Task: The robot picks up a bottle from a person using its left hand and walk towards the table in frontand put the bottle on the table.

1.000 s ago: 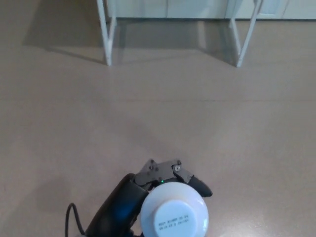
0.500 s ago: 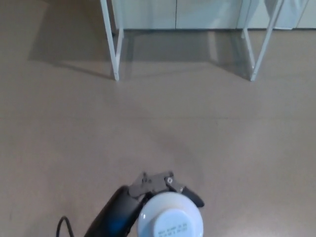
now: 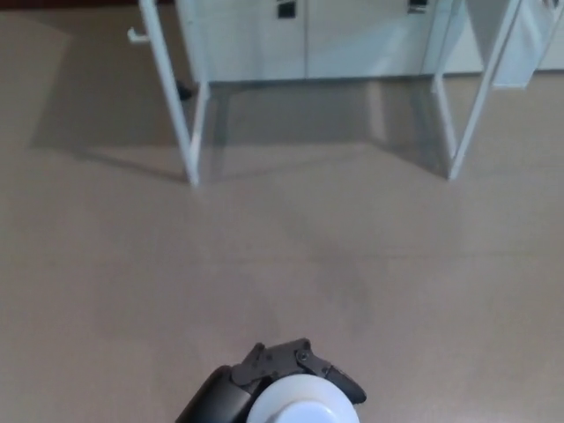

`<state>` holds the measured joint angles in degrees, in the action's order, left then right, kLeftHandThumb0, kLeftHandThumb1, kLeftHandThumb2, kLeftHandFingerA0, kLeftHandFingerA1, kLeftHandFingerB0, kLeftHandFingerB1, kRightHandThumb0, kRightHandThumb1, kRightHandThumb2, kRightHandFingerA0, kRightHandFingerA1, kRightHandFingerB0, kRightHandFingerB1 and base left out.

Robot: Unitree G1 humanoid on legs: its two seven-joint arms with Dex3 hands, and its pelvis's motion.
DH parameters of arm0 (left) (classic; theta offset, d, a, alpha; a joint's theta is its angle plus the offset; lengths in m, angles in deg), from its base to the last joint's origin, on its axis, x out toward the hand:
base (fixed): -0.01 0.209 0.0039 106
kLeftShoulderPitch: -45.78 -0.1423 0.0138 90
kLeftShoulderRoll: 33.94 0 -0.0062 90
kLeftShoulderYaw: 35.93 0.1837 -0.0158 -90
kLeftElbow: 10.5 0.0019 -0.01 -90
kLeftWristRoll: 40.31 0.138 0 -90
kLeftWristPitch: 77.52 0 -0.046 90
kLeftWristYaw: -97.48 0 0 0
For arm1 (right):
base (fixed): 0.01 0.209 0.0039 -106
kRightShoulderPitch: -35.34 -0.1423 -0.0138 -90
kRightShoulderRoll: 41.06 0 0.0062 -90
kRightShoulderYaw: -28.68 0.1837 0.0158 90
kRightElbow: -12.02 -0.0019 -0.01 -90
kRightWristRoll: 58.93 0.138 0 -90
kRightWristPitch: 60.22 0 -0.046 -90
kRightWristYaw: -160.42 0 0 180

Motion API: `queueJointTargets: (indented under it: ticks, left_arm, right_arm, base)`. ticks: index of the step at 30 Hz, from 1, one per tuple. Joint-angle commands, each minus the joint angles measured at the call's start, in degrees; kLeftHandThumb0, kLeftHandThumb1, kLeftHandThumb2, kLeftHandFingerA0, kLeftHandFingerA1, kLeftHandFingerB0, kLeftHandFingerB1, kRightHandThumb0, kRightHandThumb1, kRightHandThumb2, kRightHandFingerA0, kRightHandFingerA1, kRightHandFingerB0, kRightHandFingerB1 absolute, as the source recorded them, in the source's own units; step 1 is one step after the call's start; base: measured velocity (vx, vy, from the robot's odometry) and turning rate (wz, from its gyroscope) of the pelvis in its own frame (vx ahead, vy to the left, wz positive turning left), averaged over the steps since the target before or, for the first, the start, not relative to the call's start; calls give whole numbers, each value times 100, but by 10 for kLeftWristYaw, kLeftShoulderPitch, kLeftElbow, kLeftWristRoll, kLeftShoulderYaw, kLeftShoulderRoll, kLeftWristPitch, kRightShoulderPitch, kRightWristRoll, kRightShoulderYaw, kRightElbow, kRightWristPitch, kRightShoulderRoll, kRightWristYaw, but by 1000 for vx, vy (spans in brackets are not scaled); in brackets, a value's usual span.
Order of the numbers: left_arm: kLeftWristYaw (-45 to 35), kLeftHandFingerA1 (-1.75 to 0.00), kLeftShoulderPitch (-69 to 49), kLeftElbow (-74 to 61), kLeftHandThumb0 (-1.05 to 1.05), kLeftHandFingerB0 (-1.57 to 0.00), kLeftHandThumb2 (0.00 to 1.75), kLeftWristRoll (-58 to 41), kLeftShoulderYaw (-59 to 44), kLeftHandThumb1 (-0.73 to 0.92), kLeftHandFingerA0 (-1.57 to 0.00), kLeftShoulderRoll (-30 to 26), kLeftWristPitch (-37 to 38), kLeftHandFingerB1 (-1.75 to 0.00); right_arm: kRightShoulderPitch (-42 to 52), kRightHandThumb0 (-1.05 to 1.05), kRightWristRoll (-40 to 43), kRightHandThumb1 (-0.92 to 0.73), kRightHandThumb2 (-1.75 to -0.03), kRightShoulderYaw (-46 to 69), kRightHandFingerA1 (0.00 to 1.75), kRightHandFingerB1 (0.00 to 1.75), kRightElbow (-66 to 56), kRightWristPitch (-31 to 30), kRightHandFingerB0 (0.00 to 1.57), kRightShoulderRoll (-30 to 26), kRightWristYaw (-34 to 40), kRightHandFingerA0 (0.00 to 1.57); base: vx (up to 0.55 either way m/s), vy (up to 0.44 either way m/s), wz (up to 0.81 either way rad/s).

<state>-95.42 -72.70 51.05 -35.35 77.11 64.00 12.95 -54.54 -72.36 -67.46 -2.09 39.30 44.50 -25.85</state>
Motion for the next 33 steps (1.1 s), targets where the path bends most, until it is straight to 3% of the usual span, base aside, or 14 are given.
queueJointTargets:
  ticks: [1, 7, 21, 33]
  left_arm:
    - [2, -131, 1, -6, -22, -85, 68, -13, -7, 78, -108, -3, 24, -101]
    - [7, -130, -12, -7, -19, -85, 71, -11, -4, 76, -109, -9, 31, -101]
    - [14, -127, -11, 1, -17, -87, 75, 5, -5, 73, -111, -13, 40, -102]
    - [18, -129, -2, 0, -18, -89, 76, 4, -7, 72, -110, -11, 39, -100]
  right_arm:
    - [-11, -39, -9, -71, -62, -6, 53, 43, -1, -3, 57, -1, -9, 70]
    - [-6, -37, -2, -72, -62, -4, 54, 44, -4, -7, 57, -1, -17, 69]
    - [-13, -38, -7, -72, -62, -7, 52, 43, -2, -10, 56, 0, -27, 67]
    - [-16, -38, -8, -72, -62, -6, 55, 44, -3, -12, 56, 0, -35, 66]
  base:
    - [465, 119, 43]
    - [434, 71, -7]
    - [437, -170, 14]
    - [367, 92, -31]
